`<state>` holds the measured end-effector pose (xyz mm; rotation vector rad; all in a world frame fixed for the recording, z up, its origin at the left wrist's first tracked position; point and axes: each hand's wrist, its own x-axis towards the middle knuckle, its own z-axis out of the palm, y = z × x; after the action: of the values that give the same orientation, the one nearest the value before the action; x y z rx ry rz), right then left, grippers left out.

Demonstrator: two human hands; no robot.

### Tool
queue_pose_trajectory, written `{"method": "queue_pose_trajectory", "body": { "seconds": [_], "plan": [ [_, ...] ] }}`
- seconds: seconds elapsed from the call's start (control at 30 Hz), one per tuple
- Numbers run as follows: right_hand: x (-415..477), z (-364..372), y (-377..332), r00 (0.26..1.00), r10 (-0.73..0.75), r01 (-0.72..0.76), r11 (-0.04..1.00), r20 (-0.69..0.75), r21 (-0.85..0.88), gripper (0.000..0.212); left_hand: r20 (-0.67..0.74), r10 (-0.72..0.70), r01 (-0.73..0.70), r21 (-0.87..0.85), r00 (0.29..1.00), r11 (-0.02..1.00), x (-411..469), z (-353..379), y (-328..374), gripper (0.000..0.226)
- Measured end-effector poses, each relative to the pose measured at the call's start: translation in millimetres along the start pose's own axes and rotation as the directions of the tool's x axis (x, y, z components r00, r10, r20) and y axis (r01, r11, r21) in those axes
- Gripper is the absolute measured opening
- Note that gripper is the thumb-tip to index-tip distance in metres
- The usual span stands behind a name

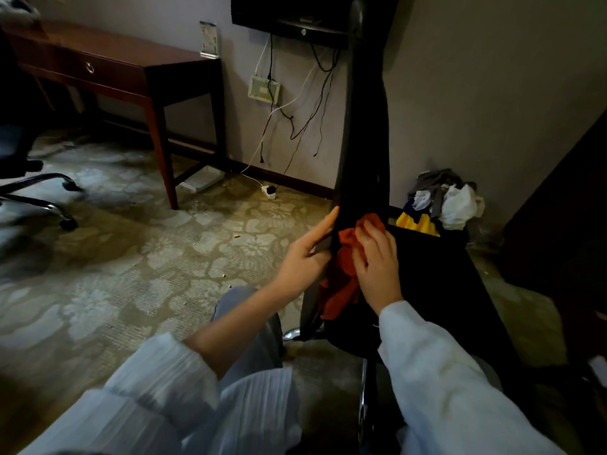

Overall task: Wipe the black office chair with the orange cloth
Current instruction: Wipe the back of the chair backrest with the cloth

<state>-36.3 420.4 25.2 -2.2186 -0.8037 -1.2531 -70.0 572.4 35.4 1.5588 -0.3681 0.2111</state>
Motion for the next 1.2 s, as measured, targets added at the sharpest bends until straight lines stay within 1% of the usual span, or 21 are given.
{"method": "queue_pose_trajectory", "body": {
  "seconds": [0.07,0.1,0.17,0.2,0.23,0.27,0.33,0.4,0.43,0.53,0.57,0.63,0.7,0.77,0.83,0.9,0.97,1.03,1.07,1.13,1.2],
  "plan": [
    [-15.2,-6.3,-0.7,0.995,0.007,-0.003,0.999,0.104,-0.034,0.032,-0.015,0.0,0.0,0.009,1.0,1.0,-5.1,6.0,1.0,0.073],
    [-25.3,-9.7,-3.8,0.978,0.083,-0.079,0.996,0.19,-0.03,0.033,-0.051,-0.011,0.011,-0.004,0.999,1.0,-10.7,11.9,0.8,0.068],
    [-43.1,-15.7,-13.0,0.906,0.285,-0.305,0.952,0.312,0.017,0.031,-0.193,-0.048,0.049,-0.002,0.98,0.999,-27.3,28.2,-4.2,0.051],
    [-51.1,-19.2,-19.4,0.876,0.368,-0.404,0.913,0.313,0.058,0.029,-0.253,-0.063,0.066,0.004,0.965,0.998,-39.0,37.5,-11.5,0.039],
    [-57.1,-22.8,-27.2,0.853,0.437,-0.482,0.869,0.287,0.109,0.027,-0.269,-0.07,0.071,-0.004,0.961,0.997,-52.4,46.9,-18.7,0.031],
    [-60.3,-28.0,-37.8,0.835,0.486,-0.535,0.828,0.258,0.172,0.027,-0.241,-0.084,0.078,-0.037,0.967,0.996,-65.9,56.5,-22.9,0.029],
    [-65.3,-35.6,-59.3,0.8,0.55,-0.6,0.741,0.242,0.301,0.028,-0.166,-0.14,0.108,-0.187,0.976,0.976,-83.5,71.3,-27.9,0.031],
    [-70.3,-37.1,-74.3,0.756,0.588,-0.654,0.656,0.289,0.375,0.028,-0.15,-0.21,0.145,-0.356,0.966,0.923,-85.8,74.5,-26.4,0.025],
    [-73.5,-36.8,-77.7,0.721,0.606,-0.692,0.595,0.337,0.41,0.029,-0.14,-0.257,0.181,-0.406,0.956,0.896,-83.8,72.9,-25.1,0.02],
    [-75.3,-38.5,-72.0,0.591,0.622,-0.796,0.345,0.513,0.498,0.031,-0.079,-0.334,0.277,-0.401,0.939,0.873,-77.8,62.5,-22.9,0.012],
    [-74.2,-39.7,-67.3,0.58,0.611,-0.803,0.318,0.539,0.504,0.031,-0.075,-0.344,0.291,-0.382,0.936,0.877,-76.6,57.9,-23.3,0.014],
    [-70.2,-42.6,-60.9,0.603,0.564,-0.794,0.36,0.564,0.489,0.035,-0.087,-0.331,0.293,-0.291,0.94,0.911,-74.2,49.5,-24.1,0.02],
    [-66.3,-42.3,-55.8,0.641,0.513,-0.768,0.421,0.571,0.483,0.042,-0.143,-0.245,0.227,-0.133,0.959,0.965,-72.7,42.4,-24.0,0.022],
    [-64.1,-43.3,-49.0,0.678,0.521,-0.735,0.495,0.518,0.464,0.051,-0.229,-0.111,0.118,0.018,0.967,0.993,-71.3,32.6,-24.3,0.029],
    [-60.9,-44.8,-35.1,0.693,0.603,-0.72,0.553,0.395,0.418,0.053,-0.27,0.075,-0.022,0.195,0.96,0.981,-66.3,17.1,-21.2,0.039],
    [-56.2,-43.2,-18.6,0.664,0.675,-0.746,0.569,0.322,0.346,0.053,-0.209,0.295,-0.186,0.421,0.932,0.888,-54.0,0.5,-21.0,0.043],
    [-50.1,-37.2,-6.3,0.634,0.701,-0.774,0.574,0.327,0.268,0.06,-0.052,0.484,-0.348,0.629,0.873,0.696,-36.2,-10.4,-26.6,0.05],
    [-45.2,-29.9,-0.2,0.633,0.688,-0.772,0.593,0.354,0.227,0.078,0.092,0.539,-0.422,0.736,0.837,0.529,-20.1,-10.8,-32.9,0.06],
    [-42.9,-26.7,0.3,0.634,0.679,-0.77,0.6,0.37,0.219,0.087,0.145,0.541,-0.447,0.753,0.828,0.483,-14.3,-10.3,-36.1,0.062],
    [-40.4,-21.1,0.7,0.643,0.651,-0.757,0.62,0.404,0.207,0.095,0.2,0.539,-0.476,0.762,0.818,0.438,-8.4,-10.5,-43.9,0.06],
    [-38.6,-14.5,2.3,0.657,0.633,-0.746,0.625,0.409,0.23,0.093,0.229,0.538,-0.489,0.77,0.811,0.41,-9.6,-14.6,-56.2,0.06]
  ]
}}
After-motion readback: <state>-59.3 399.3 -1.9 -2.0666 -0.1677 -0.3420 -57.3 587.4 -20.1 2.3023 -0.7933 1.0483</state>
